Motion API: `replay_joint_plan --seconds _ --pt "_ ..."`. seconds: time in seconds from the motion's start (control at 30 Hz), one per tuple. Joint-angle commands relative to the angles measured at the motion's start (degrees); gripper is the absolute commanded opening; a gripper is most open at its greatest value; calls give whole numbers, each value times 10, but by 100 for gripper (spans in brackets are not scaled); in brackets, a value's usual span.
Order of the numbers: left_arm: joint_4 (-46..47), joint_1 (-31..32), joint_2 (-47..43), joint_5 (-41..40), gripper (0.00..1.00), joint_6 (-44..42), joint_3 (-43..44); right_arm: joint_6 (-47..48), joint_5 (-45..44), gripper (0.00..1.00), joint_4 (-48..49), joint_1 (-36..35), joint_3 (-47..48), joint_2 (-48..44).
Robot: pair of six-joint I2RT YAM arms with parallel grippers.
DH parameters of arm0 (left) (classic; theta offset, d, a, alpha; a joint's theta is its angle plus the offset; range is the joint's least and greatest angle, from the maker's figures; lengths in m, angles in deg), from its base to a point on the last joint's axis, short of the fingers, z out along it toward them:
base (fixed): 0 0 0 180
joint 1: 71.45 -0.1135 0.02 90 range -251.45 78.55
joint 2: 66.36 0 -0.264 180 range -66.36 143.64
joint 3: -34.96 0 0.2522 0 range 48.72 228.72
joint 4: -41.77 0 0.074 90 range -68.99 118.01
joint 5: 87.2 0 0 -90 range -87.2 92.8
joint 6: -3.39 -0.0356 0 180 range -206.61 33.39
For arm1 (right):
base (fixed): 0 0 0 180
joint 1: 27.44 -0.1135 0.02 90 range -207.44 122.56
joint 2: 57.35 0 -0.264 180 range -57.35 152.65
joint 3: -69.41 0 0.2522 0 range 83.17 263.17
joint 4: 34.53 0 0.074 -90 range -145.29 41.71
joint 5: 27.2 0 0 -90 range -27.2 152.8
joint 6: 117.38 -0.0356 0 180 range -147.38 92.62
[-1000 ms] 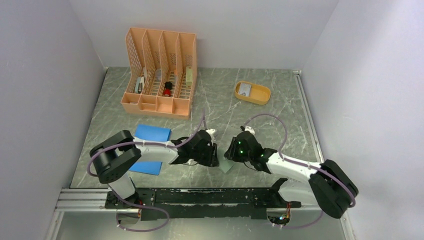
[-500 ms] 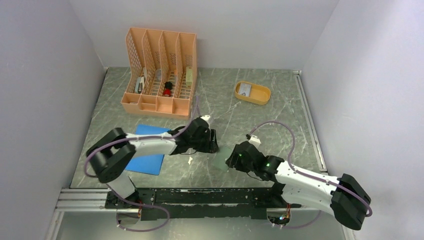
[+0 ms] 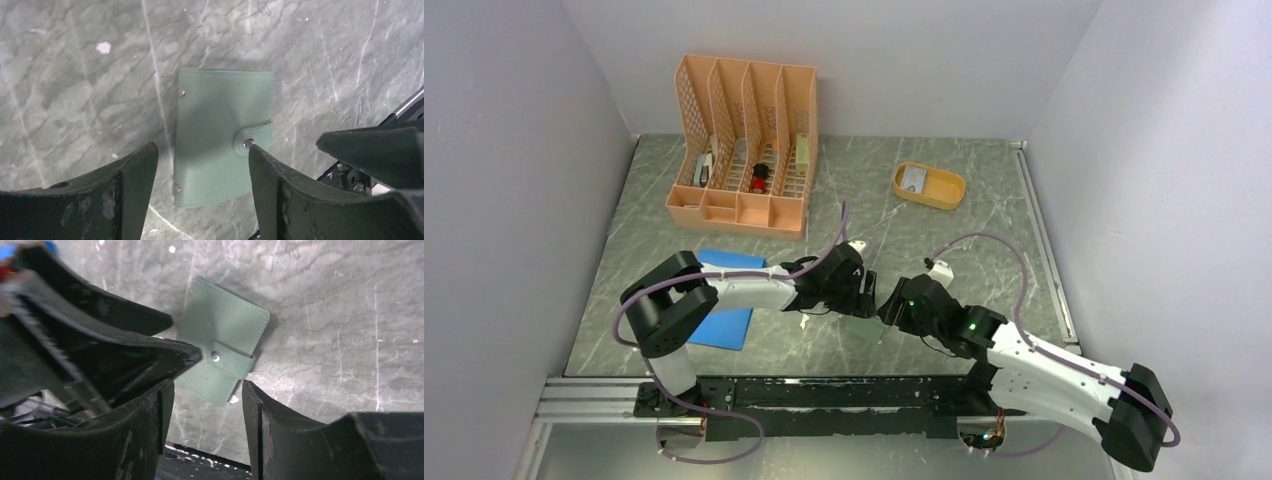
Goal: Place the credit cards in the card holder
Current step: Adjust the card holder at the center of the board, then open the card holder at the center of the board.
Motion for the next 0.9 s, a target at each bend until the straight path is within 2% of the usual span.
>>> replay_joint_plan --seconds 0.0,0.07,0.23,0.37,0.43,0.53,0.73,0.87 --pt "-47 14 40 -15 70 -41 29 6 -46 57 -71 -2 28 -41" --pt "-65 23 67 -25 60 -51 43 8 -52 57 -87 -2 31 -49" --pt "-42 29 89 -34 23 -30 3 34 -57 56 -91 -2 43 -10" --pt "13 29 77 -24 10 8 -51 38 -46 56 -81 -2 46 34" --pt "43 29 74 -15 6 24 -68 39 -34 55 -65 -2 39 50" --pt "84 29 71 -4 5 56 -92 61 -31 51 -45 -4 37 76" --pt "109 29 79 12 5 70 -104 136 -83 51 -32 -57 73 134" --pt "112 30 76 13 5 69 -104 104 -158 51 -97 -109 131 228"
